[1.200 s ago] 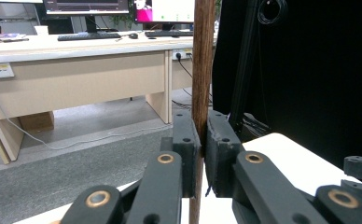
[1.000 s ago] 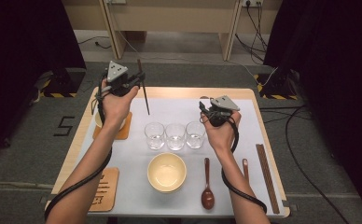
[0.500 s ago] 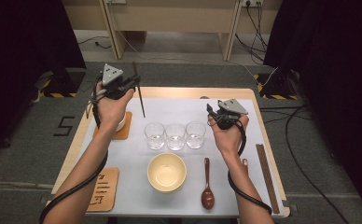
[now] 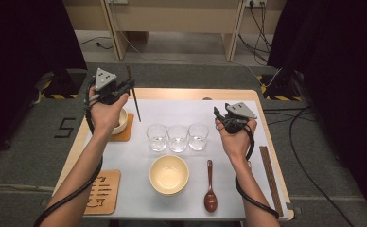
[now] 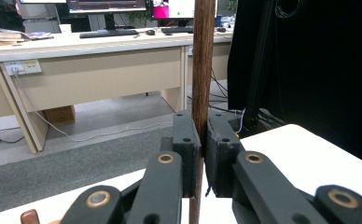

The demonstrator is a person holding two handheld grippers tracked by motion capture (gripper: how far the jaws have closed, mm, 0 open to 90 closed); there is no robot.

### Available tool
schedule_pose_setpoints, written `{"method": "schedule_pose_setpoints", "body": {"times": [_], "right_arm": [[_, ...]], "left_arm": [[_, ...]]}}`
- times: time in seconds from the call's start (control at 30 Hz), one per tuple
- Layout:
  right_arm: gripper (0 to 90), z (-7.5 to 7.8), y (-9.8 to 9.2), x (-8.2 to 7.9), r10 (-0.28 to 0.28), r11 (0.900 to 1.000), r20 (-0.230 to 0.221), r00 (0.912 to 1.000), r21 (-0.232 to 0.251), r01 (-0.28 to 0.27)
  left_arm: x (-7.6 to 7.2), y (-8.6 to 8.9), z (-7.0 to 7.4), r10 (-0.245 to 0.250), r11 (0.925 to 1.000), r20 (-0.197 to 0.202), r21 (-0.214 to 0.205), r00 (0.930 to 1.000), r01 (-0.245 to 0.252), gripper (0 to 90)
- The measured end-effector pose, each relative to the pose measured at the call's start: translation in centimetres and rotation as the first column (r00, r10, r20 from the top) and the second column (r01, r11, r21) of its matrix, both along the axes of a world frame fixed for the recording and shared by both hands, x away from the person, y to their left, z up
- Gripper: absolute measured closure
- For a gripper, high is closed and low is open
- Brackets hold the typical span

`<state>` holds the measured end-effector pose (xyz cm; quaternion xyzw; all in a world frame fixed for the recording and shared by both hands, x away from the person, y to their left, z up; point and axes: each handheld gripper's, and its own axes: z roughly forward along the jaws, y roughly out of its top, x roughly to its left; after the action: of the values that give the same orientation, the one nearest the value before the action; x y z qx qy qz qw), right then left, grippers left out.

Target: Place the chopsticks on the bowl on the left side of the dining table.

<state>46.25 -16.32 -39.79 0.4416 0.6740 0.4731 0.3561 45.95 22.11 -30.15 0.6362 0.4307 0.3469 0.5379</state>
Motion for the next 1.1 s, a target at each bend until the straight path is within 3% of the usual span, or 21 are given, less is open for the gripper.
{"method": "schedule_pose_setpoints", "body": {"times": [1.1], "right_arm": [[51.9, -2.4, -2.6, -2.7, -0.008, 0.9998, -0.005, 1.0, 0.017, 0.008]], "left_arm": [[-3.8, 2.5, -0.3, 0.013, 0.9999, 0.007, 0.002, 0.9999, -0.013, 83.0]]}}
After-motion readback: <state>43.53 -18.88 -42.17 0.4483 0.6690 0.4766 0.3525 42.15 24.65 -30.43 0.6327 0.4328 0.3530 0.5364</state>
